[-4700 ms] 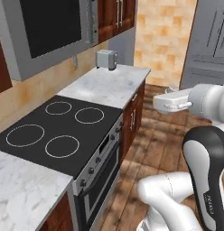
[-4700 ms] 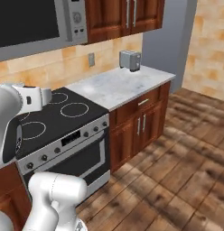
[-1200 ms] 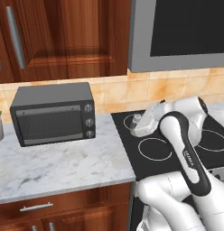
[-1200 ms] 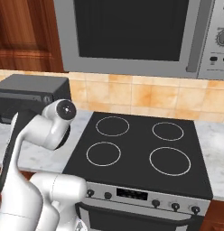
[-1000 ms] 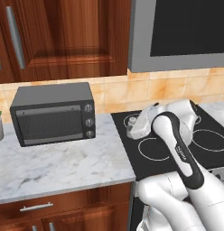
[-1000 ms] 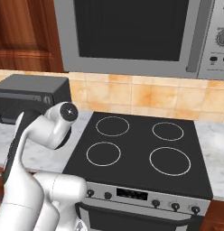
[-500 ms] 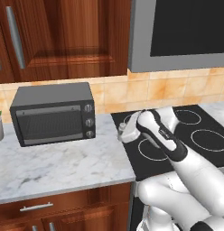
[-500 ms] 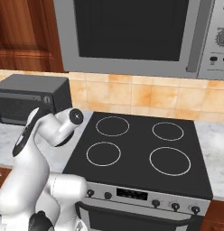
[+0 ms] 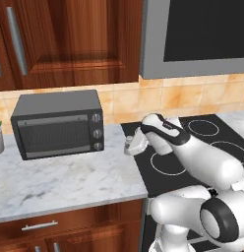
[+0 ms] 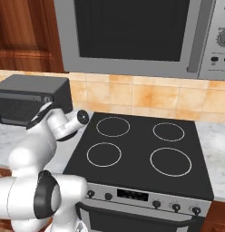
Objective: Collect the paprika, ketchup, and shaker from the cabinet and place them next to the stove.
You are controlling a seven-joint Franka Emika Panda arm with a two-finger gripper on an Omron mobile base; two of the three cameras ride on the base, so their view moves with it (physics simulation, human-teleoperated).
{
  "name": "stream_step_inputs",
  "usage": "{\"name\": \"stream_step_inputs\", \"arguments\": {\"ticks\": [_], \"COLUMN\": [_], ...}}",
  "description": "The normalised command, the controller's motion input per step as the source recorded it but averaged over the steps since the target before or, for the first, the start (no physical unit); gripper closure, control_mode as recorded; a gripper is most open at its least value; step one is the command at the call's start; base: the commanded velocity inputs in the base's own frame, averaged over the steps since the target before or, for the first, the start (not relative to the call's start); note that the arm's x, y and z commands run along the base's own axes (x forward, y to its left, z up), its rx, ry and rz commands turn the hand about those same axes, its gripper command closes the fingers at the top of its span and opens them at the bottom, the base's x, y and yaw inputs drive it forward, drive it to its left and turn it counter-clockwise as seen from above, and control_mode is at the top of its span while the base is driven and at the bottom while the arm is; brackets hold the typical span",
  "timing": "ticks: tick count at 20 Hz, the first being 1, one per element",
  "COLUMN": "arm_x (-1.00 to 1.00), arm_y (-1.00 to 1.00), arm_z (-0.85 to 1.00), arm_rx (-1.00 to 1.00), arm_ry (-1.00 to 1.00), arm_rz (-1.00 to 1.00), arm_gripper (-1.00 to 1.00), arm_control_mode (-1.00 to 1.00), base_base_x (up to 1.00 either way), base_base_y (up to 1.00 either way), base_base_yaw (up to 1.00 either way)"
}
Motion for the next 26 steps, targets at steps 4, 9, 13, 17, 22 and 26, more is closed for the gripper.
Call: {"name": "stream_step_inputs", "arguments": {"ticks": [4, 9, 13, 17, 22, 26], "arm_x": [0.39, 0.21, 0.13, 0.17, 0.16, 0.17], "arm_y": [0.00, 0.02, 0.04, 0.06, 0.06, 0.06], "arm_z": [-0.36, -0.39, -0.35, -0.30, -0.31, -0.29], "arm_rx": [0.00, 0.00, 0.00, 0.00, 0.00, 0.00], "arm_ry": [0.01, 0.00, 0.00, 0.00, 0.00, 0.00], "arm_rz": [0.03, 0.04, 0.03, 0.02, 0.01, 0.02], "arm_gripper": [1.00, 1.00, 1.00, 1.00, 1.00, 1.00], "arm_control_mode": [-1.00, -1.00, -1.00, -1.00, -1.00, -1.00], "base_base_x": [0.00, 0.00, 0.00, 0.00, 0.00, 0.00], "base_base_y": [0.00, 0.00, 0.00, 0.00, 0.00, 0.00], "base_base_yaw": [0.00, 0.00, 0.00, 0.00, 0.00, 0.00]}}
